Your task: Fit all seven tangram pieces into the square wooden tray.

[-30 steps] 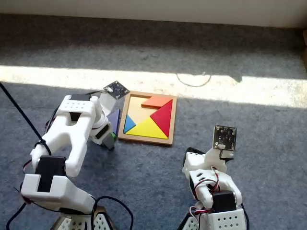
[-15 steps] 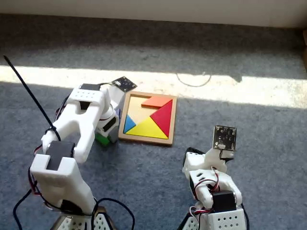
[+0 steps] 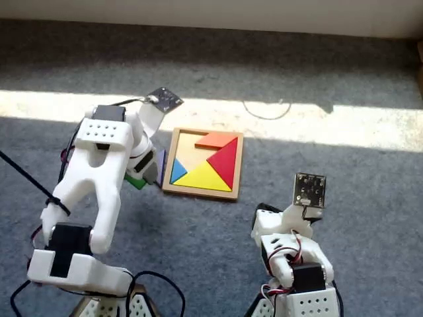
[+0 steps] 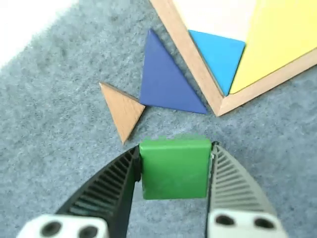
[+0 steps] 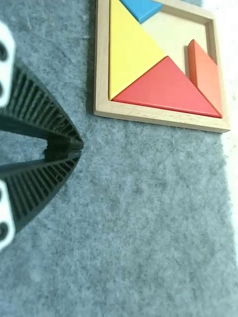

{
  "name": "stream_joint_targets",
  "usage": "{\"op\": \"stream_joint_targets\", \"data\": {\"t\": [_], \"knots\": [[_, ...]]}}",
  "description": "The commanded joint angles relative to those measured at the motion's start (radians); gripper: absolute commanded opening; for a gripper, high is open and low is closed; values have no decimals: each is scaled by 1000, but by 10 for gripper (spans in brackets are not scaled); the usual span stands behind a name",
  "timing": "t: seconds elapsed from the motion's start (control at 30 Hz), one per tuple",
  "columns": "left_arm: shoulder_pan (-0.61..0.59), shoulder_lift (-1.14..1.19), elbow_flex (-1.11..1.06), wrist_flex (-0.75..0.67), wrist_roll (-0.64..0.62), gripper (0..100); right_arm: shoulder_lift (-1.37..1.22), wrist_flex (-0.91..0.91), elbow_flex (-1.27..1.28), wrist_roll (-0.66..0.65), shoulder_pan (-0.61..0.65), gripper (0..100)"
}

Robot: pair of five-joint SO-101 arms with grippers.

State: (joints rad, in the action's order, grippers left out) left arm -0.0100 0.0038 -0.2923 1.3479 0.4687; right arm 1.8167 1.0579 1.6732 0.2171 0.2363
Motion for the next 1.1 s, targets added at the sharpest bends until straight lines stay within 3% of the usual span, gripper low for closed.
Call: {"op": "stream_joint_targets", "data": {"t": [0.0,0.23,0.6,0.9,1.07], "knots": [[67,-62,42,-40,-81,122,7,7,108,-12,-12,5],[168,-5,44,-230,-189,122,7,7,108,-12,-25,5],[246,147,44,-482,-192,122,13,7,108,-12,-48,5],[246,171,44,-506,-192,134,13,7,108,-12,-48,5],[246,171,35,-506,-192,244,13,7,108,-12,-48,5]]}}
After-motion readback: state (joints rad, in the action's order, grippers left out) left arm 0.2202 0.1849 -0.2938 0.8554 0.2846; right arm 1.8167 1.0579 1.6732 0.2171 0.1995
